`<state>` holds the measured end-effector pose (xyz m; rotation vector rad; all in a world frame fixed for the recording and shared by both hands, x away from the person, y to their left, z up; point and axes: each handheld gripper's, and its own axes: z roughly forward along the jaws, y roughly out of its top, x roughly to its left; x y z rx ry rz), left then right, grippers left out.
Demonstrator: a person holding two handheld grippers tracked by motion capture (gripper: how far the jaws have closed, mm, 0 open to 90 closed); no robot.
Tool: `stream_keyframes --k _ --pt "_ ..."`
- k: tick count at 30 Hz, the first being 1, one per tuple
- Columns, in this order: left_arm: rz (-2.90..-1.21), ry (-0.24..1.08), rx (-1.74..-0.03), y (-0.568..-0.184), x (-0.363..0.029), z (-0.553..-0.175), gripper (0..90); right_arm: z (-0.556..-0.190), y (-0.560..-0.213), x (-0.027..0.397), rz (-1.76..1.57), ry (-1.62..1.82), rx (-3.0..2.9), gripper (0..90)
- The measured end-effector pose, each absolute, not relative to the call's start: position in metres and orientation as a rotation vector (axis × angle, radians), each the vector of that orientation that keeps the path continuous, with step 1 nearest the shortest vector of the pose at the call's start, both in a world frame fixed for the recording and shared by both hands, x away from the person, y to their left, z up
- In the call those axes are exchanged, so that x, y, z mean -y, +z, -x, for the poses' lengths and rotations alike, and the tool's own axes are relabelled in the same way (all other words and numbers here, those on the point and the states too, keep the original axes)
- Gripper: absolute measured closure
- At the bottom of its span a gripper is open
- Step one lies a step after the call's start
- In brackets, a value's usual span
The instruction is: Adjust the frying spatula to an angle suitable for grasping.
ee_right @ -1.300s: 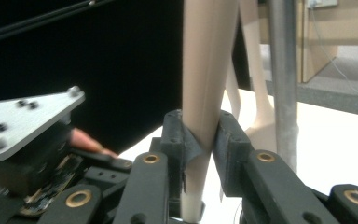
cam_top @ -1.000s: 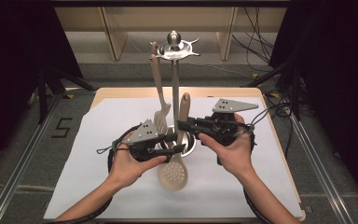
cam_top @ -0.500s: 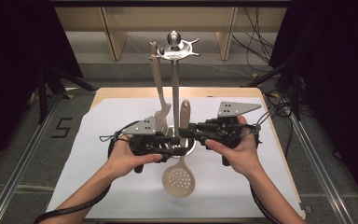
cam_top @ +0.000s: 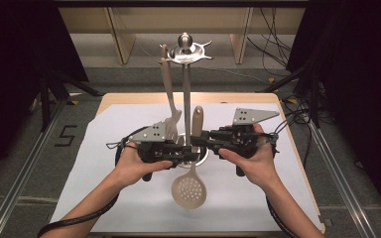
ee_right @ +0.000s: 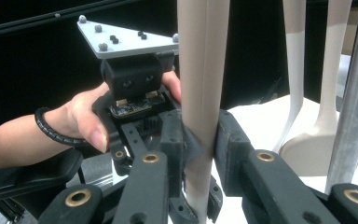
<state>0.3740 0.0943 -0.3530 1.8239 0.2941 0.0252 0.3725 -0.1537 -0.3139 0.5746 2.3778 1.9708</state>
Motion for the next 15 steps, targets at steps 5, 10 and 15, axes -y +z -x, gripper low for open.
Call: stream_keyframes --k 5,10,15 --pt "-1.890 0.089 -0.323 -0.349 -0.092 -0.374 76.9 -0.373 -0.314 0.156 -0.589 1.958 -2.347 73.7" --pt "-1.917 0.104 -0.400 -0.349 -0.092 -0.375 77.0 -0.373 -0.311 0.164 -0.630 1.967 -2.296 66.2" --pt "-1.932 0.143 -0.392 -0.348 -0.093 -0.381 77.1 -0.373 -0.310 0.179 -0.685 1.932 -2.243 60.0"
